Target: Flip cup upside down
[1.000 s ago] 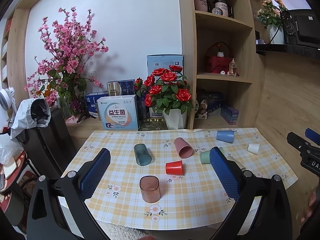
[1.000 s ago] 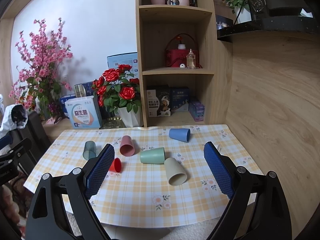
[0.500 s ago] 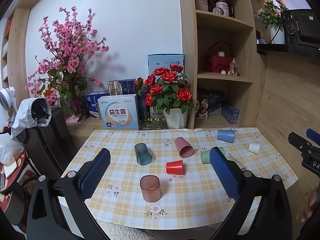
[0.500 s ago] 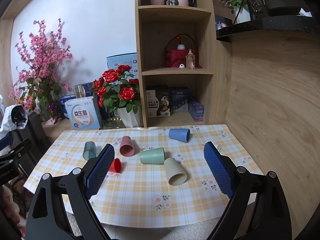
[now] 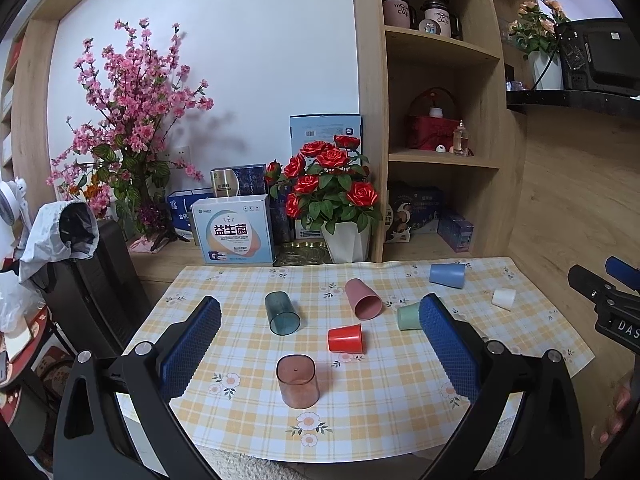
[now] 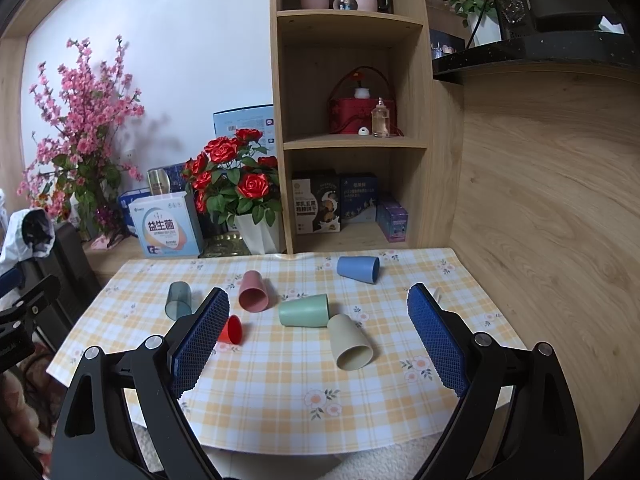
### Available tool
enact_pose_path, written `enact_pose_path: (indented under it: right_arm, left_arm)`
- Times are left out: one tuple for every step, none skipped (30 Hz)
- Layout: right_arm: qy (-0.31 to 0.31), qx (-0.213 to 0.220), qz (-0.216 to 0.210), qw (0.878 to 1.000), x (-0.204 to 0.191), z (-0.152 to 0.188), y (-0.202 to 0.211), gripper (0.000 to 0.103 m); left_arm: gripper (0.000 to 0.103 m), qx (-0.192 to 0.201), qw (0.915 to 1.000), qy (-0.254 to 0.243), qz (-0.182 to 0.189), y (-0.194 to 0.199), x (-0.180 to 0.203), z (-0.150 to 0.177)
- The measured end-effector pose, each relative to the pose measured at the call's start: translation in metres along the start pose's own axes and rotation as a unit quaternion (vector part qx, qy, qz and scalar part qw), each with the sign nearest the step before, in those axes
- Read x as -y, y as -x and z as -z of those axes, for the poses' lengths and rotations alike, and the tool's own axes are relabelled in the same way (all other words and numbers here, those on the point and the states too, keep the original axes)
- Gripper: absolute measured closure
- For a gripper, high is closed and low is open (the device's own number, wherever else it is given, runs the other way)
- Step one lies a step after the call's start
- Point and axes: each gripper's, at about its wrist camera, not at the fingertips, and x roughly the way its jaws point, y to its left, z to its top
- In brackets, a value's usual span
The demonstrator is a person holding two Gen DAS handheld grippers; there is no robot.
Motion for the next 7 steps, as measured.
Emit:
enact_pose_path:
  right_arm:
    - [0.000, 0.000, 0.000, 1.000, 0.0001, 0.0001, -0.0003, 0.015]
    - [0.000, 0.000, 0.000, 1.000, 0.0000, 0.0006, -0.0003, 0.015]
    - [0.000, -0.001, 0.000, 1.000, 0.0000, 0.0007, -0.0003, 0.015]
    - [0.000, -0.001, 0.000, 1.000, 0.0002, 0.0008, -0.0003, 0.015]
    - [-0.001, -0.001, 0.000, 1.000, 0.0000, 0.0011, -0.0007, 0.015]
    - [0.000, -0.001, 0.000, 1.000, -0.0003, 0.0011, -0.0006, 0.015]
    - [0.000, -0.001, 0.001, 1.000, -0.0007, 0.0017, -0.0007, 0.015]
  left_arm:
    - [0.006, 0.001, 1.0000, 0.000, -0.002, 0.0003, 0.0000, 0.0003]
    - [0.006, 0.000, 1.0000, 0.001, -0.003, 0.0006, 0.0002, -0.0002]
    - [0.006, 0.000, 1.0000, 0.003, -0.004, 0.0008, 0.0001, 0.0000]
    - [0.006, -0.001, 1.0000, 0.004, -0.004, 0.0009, 0.0001, 0.0002]
    - [0.006, -0.001, 1.0000, 0.005, -0.004, 0.0011, 0.0000, -0.0004]
    - [0.006, -0.002, 1.0000, 0.005, -0.003, 0.0010, -0.0001, -0.0001]
    - [0.006, -0.003, 1.0000, 0.005, 0.000, 0.0009, -0.0001, 0.0000]
